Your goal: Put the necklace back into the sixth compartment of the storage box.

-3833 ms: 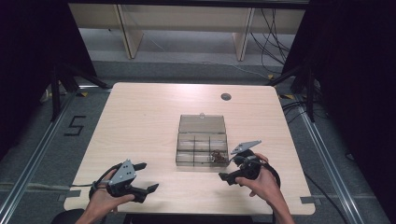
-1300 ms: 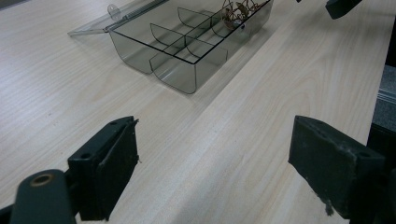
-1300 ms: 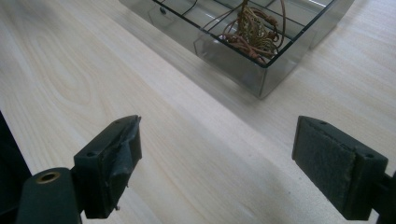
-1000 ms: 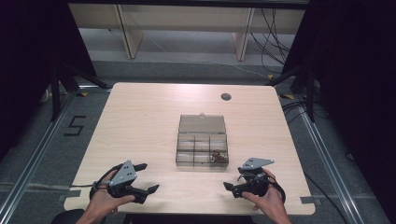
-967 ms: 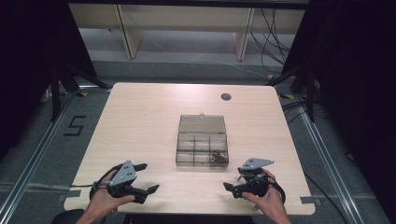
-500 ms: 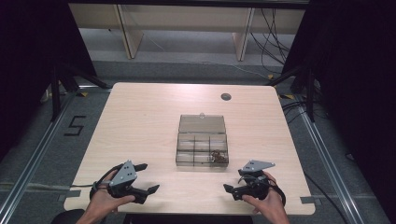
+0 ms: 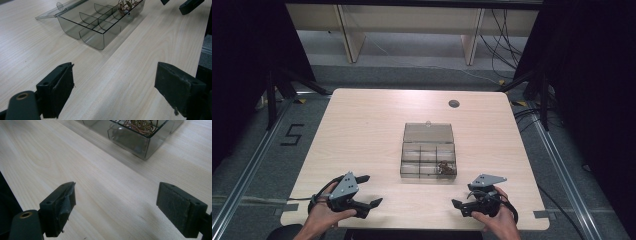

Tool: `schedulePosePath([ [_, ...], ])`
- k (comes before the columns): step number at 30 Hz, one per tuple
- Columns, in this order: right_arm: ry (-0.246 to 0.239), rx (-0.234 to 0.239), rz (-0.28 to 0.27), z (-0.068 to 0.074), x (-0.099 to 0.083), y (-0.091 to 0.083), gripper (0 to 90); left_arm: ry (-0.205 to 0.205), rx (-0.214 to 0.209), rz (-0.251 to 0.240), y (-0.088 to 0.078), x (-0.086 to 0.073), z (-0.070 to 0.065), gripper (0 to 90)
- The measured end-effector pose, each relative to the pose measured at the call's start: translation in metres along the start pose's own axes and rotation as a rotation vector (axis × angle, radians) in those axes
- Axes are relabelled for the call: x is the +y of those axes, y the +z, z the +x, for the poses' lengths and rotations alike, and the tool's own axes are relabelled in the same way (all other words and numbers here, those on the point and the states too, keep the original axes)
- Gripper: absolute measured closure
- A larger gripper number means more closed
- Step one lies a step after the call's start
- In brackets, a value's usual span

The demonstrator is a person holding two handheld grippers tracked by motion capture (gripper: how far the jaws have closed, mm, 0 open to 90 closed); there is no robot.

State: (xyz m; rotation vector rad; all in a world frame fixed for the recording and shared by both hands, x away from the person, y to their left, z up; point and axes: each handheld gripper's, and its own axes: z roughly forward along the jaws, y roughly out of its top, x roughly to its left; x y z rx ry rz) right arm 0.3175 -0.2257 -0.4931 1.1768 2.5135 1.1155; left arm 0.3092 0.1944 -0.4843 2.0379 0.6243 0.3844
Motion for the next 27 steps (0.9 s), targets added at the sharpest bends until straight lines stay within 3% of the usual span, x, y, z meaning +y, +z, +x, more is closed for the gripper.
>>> schedulePosePath([
  [3, -0.002, -0.026, -0.002, 0.002, -0.001, -0.002, 16.4, 0.008, -0.006, 0.003, 0.0, 0.0, 0.0, 15.0],
  [7, 0.002, -0.026, -0.006, 0.003, -0.003, -0.003, 16.4, 0.004, -0.005, -0.004, 0.0, 0.0, 0.0, 15.1],
  [8, -0.001, 0.006, -0.008, 0.002, -0.003, -0.003, 16.4, -0.002, -0.001, -0.007, 0.0, 0.0, -0.001, 15.1],
  [9, 0.002, -0.001, -0.013, 0.003, -0.004, -0.003, 16.4, -0.02, 0.003, -0.006, 0.0, -0.001, -0.002, 15.1],
  [10, 0.003, -0.023, -0.008, 0.004, -0.004, -0.004, 16.4, -0.007, 0.001, -0.006, 0.0, 0.0, -0.001, 15.1],
  [12, 0.001, -0.019, -0.013, 0.004, -0.005, -0.004, 16.4, -0.023, 0.004, -0.007, 0.0, -0.001, -0.002, 15.0],
  [13, 0.007, -0.019, -0.01, 0.005, -0.005, -0.004, 16.4, 0.0, 0.001, -0.006, 0.0, 0.0, -0.001, 15.1],
  [15, -0.002, -0.006, -0.018, 0.005, -0.006, -0.003, 16.4, 0.003, -0.008, -0.006, 0.0, 0.0, 0.0, 15.0],
  [21, 0.007, -0.018, -0.015, 0.008, -0.007, -0.006, 16.4, -0.03, 0.004, -0.015, 0.001, -0.001, -0.003, 15.1],
  [23, 0.002, -0.012, -0.032, 0.008, -0.008, -0.005, 16.4, 0.0, 0.001, -0.009, 0.0, 0.0, -0.001, 15.1],
  [25, 0.004, -0.003, -0.027, 0.009, -0.008, -0.006, 16.4, -0.001, 0.002, -0.01, 0.0, 0.0, -0.001, 15.1],
  [26, 0.042, -0.02, -0.022, 0.012, -0.009, -0.007, 16.4, -0.002, 0.0, -0.012, 0.0, 0.0, -0.001, 15.1],
  [27, 0.028, -0.017, -0.023, 0.011, -0.009, -0.008, 16.4, -0.002, -0.001, -0.012, 0.0, 0.0, -0.001, 15.1],
])
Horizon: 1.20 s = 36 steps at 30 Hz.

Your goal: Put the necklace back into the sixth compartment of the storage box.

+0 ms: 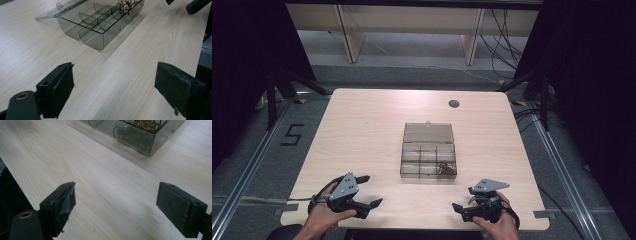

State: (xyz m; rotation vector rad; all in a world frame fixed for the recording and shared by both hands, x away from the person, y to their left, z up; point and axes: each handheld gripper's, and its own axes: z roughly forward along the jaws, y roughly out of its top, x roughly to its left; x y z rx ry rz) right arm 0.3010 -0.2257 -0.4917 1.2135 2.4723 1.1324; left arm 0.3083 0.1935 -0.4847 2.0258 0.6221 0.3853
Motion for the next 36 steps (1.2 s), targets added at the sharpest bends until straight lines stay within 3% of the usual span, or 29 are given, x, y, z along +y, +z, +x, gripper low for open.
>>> schedulePosePath([
  [1, -0.017, -0.006, -0.005, -0.0015, -0.0002, 0.0, 16.4, 0.001, 0.001, 0.001, -0.0001, 0.0, 0.0, 15.0],
  [7, -0.008, -0.012, -0.004, -0.0009, -0.0023, -0.0013, 16.4, 0.0, 0.003, 0.001, -0.0003, 0.0001, -0.0002, 15.0],
  [9, -0.016, 0.014, -0.004, -0.0017, -0.0028, -0.0004, 16.4, 0.0, 0.004, 0.001, -0.0003, 0.0001, -0.0002, 15.1],
  [11, -0.008, -0.016, -0.007, 0.0011, -0.0035, -0.0011, 16.4, 0.0, -0.002, -0.002, 0.0001, -0.0001, 0.0, 15.1],
  [13, 0.003, -0.014, 0.002, 0.0018, -0.0036, -0.0022, 16.4, 0.0, -0.002, -0.002, 0.0, 0.0, -0.0001, 15.1],
  [20, -0.025, -0.005, -0.017, 0.0022, -0.005, -0.0019, 16.4, 0.014, -0.002, 0.0, -0.0005, 0.0004, 0.0007, 15.1],
  [21, -0.022, -0.005, -0.015, 0.0025, -0.0052, -0.0024, 16.4, 0.014, -0.002, 0.001, -0.0005, 0.0004, 0.0006, 15.1],
  [23, 0.031, -0.012, -0.003, 0.0068, -0.0065, -0.005, 16.4, 0.015, -0.003, 0.001, -0.0006, 0.0004, 0.0007, 15.1],
  [24, 0.031, -0.012, -0.003, 0.0068, -0.0065, -0.005, 16.4, 0.01, -0.004, -0.004, -0.0004, 0.0004, 0.0003, 15.1],
  [25, -0.016, -0.012, -0.019, 0.0033, -0.0064, -0.004, 16.4, 0.007, -0.005, -0.007, -0.0003, 0.0004, 0.0001, 15.1],
  [27, 0.0, -0.014, -0.017, 0.004, -0.0072, -0.0051, 16.4, 0.017, -0.002, 0.002, -0.0007, 0.0005, 0.0007, 15.1],
  [29, -0.002, -0.022, -0.019, 0.0041, -0.0079, -0.006, 16.4, -0.02, -0.005, 0.001, 0.0003, -0.0003, -0.0018, 15.1],
  [30, -0.024, -0.031, -0.025, 0.0031, -0.0084, -0.0064, 16.4, -0.015, 0.001, 0.004, 0.0, -0.0002, -0.0022, 15.1],
  [32, -0.003, -0.016, -0.023, 0.0036, -0.0089, -0.006, 16.4, -0.015, -0.001, 0.003, 0.0, 0.0, -0.0024, 15.1],
  [34, -0.005, -0.032, -0.024, 0.0038, -0.0094, -0.0072, 16.4, 0.007, -0.01, 0.001, -0.0001, 0.0005, -0.0006, 15.1],
  [36, -0.005, -0.031, -0.027, 0.0037, -0.01, -0.0078, 16.4, -0.017, -0.005, -0.003, -0.0002, 0.0, -0.0019, 15.1],
])
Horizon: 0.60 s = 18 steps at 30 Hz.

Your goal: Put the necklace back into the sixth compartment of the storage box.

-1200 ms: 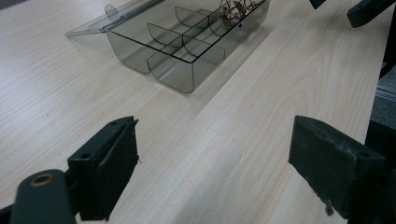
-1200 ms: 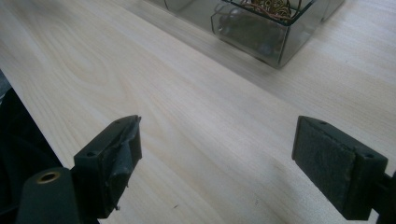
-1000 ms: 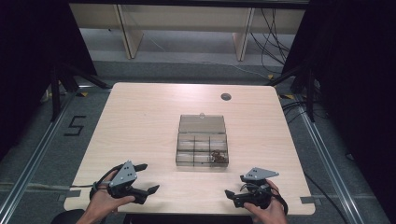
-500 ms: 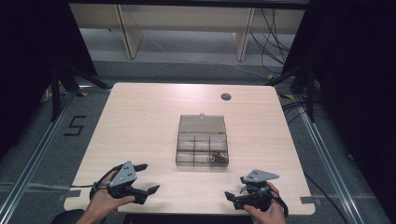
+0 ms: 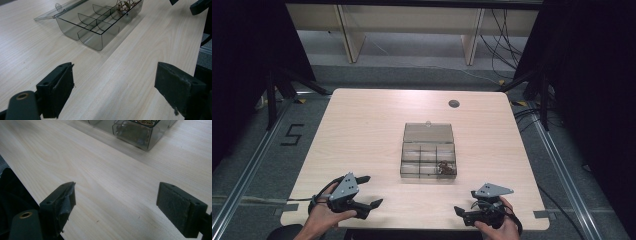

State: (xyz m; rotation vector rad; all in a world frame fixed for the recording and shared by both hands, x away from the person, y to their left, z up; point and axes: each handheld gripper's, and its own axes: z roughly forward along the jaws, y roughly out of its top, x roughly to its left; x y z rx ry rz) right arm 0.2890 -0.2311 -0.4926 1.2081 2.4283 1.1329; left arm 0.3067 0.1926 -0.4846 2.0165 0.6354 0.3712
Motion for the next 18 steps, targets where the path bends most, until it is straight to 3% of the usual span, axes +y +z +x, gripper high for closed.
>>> schedulePosePath([
  [3, 0.01, 0.036, 0.0, -0.0001, -0.0008, -0.0001, 16.4, 0.022, 0.0, -0.003, -0.0003, 0.0007, 0.001, 15.1],
  [7, 0.009, 0.0, -0.001, 0.0014, -0.0019, -0.0019, 16.4, 0.024, -0.006, 0.006, 0.0, 0.0005, 0.0013, 15.1],
  [11, 0.028, 0.011, 0.001, 0.0031, -0.0029, -0.0017, 16.4, 0.001, -0.004, 0.003, 0.0, 0.0001, 0.0001, 15.1],
  [12, 0.011, 0.008, -0.014, 0.0013, -0.0032, -0.001, 16.4, 0.024, -0.006, 0.003, -0.0002, 0.0006, 0.0012, 15.1],
  [17, 0.013, -0.004, -0.014, 0.0027, -0.004, -0.0018, 16.4, 0.025, 0.0, 0.006, 0.0, 0.0005, 0.0005, 15.1],
  [18, 0.008, 0.021, -0.009, 0.0019, -0.0039, -0.002, 16.4, 0.025, -0.001, 0.006, 0.0, 0.0005, 0.0004, 15.1],
])
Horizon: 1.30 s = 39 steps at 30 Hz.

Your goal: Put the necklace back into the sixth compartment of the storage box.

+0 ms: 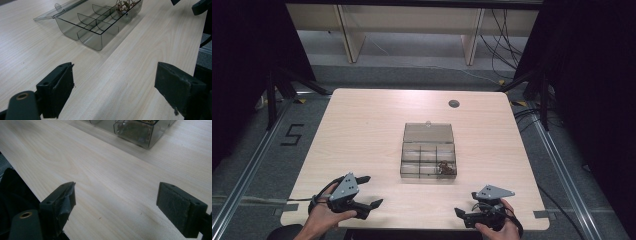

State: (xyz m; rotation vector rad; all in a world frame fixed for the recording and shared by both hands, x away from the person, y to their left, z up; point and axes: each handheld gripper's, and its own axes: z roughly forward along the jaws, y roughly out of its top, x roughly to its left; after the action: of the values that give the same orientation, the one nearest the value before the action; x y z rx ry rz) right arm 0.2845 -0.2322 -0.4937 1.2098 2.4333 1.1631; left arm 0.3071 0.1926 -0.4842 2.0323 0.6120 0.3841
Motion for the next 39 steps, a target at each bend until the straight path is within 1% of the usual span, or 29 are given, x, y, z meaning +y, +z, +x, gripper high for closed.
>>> schedulePosePath([
  [1, 0.005, 0.018, 0.005, -0.0001, -0.0002, 0.0004, 16.4, 0.0, -0.001, -0.001, 0.0001, 0.0, 0.0, 15.1],
  [3, 0.003, -0.013, 0.002, 0.0008, -0.0008, 0.0, 16.4, -0.003, -0.01, -0.005, 0.0001, 0.0001, 0.0, 15.1],
  [4, 0.006, -0.014, 0.002, 0.0008, -0.0009, 0.0, 16.3, -0.004, -0.01, -0.008, -0.0001, 0.0001, -0.0003, 15.1],
  [5, 0.008, -0.014, -0.006, 0.0013, -0.0014, -0.0004, 16.3, -0.032, -0.009, -0.013, 0.0001, -0.0003, -0.0023, 15.1],
  [6, 0.008, -0.014, -0.006, 0.0013, -0.0014, -0.0004, 16.3, -0.032, -0.011, -0.013, 0.0003, -0.0002, -0.0023, 15.1],
  [7, 0.002, -0.024, -0.002, 0.0016, -0.0016, -0.0012, 16.2, -0.021, -0.012, -0.008, 0.0005, -0.0001, -0.0015, 15.1],
  [8, 0.002, -0.019, 0.0, 0.0014, -0.0021, -0.0012, 16.2, -0.015, -0.002, 0.0, 0.0003, -0.0004, -0.0015, 15.1],
  [9, 0.006, -0.018, 0.001, 0.0009, -0.0025, -0.0011, 16.2, -0.021, -0.004, 0.01, 0.0003, -0.0009, -0.0015, 15.0],
  [10, 0.008, -0.027, -0.003, 0.0004, -0.0028, -0.0016, 16.2, -0.022, -0.008, -0.003, 0.0015, -0.0009, -0.0013, 15.1],
  [11, 0.034, -0.017, -0.008, 0.0016, -0.0038, -0.0013, 16.2, -0.017, -0.007, -0.003, 0.0015, -0.0008, -0.0009, 15.1],
  [12, 0.034, -0.017, -0.008, 0.0016, -0.0038, -0.0013, 16.2, -0.004, -0.009, -0.003, 0.0014, -0.0005, -0.0001, 15.1],
  [14, 0.018, -0.028, -0.005, 0.0, -0.0039, -0.0028, 16.2, -0.005, -0.008, -0.003, 0.0014, -0.0007, -0.0003, 15.1],
  [15, 0.031, -0.029, -0.004, 0.001, -0.0041, -0.0032, 16.2, -0.013, -0.007, -0.003, 0.0015, -0.0009, -0.0008, 15.1],
  [16, 0.018, -0.022, -0.02, -0.0002, -0.0044, -0.0025, 16.2, -0.014, -0.004, 0.007, 0.0012, -0.0011, -0.0008, 15.1],
  [17, 0.013, -0.026, -0.014, -0.0001, -0.0045, -0.0033, 16.2, -0.013, -0.003, 0.005, 0.0012, -0.0011, -0.0011, 15.1],
  [18, 0.012, -0.033, -0.011, 0.0005, -0.0048, -0.0037, 16.2, 0.013, -0.009, 0.005, 0.001, -0.0005, 0.0003, 15.1],
  [19, 0.019, -0.033, -0.014, 0.0016, -0.0054, -0.0033, 16.2, -0.003, -0.01, -0.003, 0.0012, -0.0006, -0.0009, 15.1],
  [20, 0.007, -0.008, -0.013, 0.0003, -0.0054, -0.0022, 16.2, 0.0, -0.01, -0.004, 0.0011, -0.0005, -0.0007, 15.1],
  [22, 0.005, -0.026, -0.011, 0.0008, -0.0057, -0.0027, 16.2, -0.013, -0.004, 0.002, 0.0007, -0.0009, -0.001, 15.1],
  [23, 0.016, -0.029, -0.01, 0.0016, -0.0062, -0.0033, 16.2, -0.01, -0.004, 0.002, 0.0007, -0.0009, -0.001, 15.1],
  [27, 0.013, -0.025, -0.02, 0.0015, -0.0068, -0.0037, 16.2, 0.001, -0.005, 0.0, 0.0011, -0.0005, -0.0013, 15.1],
  [28, 0.024, -0.034, -0.012, 0.0026, -0.0069, -0.0048, 16.2, 0.001, -0.006, 0.0, 0.0011, -0.0005, -0.0014, 15.1],
  [31, 0.014, -0.034, -0.014, 0.0016, -0.0076, -0.0047, 16.2, 0.001, -0.007, -0.001, 0.0011, -0.0005, -0.0013, 15.1],
  [33, 0.02, -0.018, -0.022, 0.0023, -0.008, -0.0042, 16.2, 0.014, -0.013, 0.005, 0.0013, -0.0004, 0.0001, 15.1],
  [34, 0.02, -0.018, -0.022, 0.0023, -0.008, -0.0042, 16.2, 0.014, -0.013, 0.007, 0.0013, -0.0004, 0.0, 15.1],
  [35, 0.023, 0.002, -0.013, 0.002, -0.0078, -0.0042, 16.2, 0.004, -0.011, 0.007, 0.0013, -0.0006, -0.0008, 15.1],
  [36, 0.019, 0.002, -0.014, 0.002, -0.0079, -0.004, 16.2, 0.006, -0.012, 0.005, 0.0014, -0.0004, -0.0009, 15.1],
  [37, 0.015, -0.015, -0.02, 0.0023, -0.0082, -0.0043, 16.2, 0.011, -0.013, 0.004, 0.0017, -0.0004, -0.0006, 15.1],
  [39, 0.013, -0.014, -0.019, 0.002, -0.0084, -0.0043, 16.2, 0.001, -0.013, 0.001, 0.0024, -0.0009, -0.0017, 15.1],
])
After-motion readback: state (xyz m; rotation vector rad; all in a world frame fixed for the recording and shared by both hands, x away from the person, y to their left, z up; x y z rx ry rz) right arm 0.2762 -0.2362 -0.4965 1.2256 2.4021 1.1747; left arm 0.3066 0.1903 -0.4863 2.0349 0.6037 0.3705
